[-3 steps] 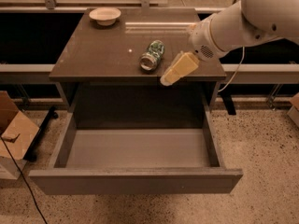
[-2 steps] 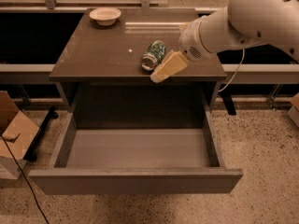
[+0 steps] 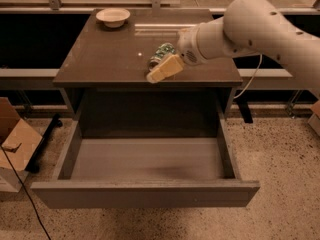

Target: Place green can into top drawer

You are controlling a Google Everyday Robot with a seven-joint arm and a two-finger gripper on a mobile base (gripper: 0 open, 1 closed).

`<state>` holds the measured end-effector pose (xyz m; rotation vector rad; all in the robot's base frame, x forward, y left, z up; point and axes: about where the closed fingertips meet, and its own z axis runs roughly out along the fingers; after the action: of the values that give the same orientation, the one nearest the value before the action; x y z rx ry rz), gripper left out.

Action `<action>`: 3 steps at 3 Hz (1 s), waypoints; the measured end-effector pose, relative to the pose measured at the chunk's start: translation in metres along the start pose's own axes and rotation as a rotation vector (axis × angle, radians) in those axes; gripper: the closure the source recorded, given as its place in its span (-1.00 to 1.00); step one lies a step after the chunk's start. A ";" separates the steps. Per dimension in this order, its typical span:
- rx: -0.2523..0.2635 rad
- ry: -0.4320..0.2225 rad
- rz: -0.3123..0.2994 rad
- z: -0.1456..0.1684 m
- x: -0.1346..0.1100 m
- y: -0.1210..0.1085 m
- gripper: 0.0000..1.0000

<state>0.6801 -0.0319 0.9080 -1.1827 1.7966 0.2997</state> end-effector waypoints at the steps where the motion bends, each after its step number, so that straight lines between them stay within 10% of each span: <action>1: -0.015 -0.035 0.052 0.024 0.003 -0.007 -1.00; 3: -0.035 -0.082 0.151 0.061 0.014 -0.023 -1.00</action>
Offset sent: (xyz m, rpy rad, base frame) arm 0.0591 0.0209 -0.0374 0.1599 0.0730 -0.0236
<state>0.7316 -0.0137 0.8701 -1.0453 1.8181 0.4633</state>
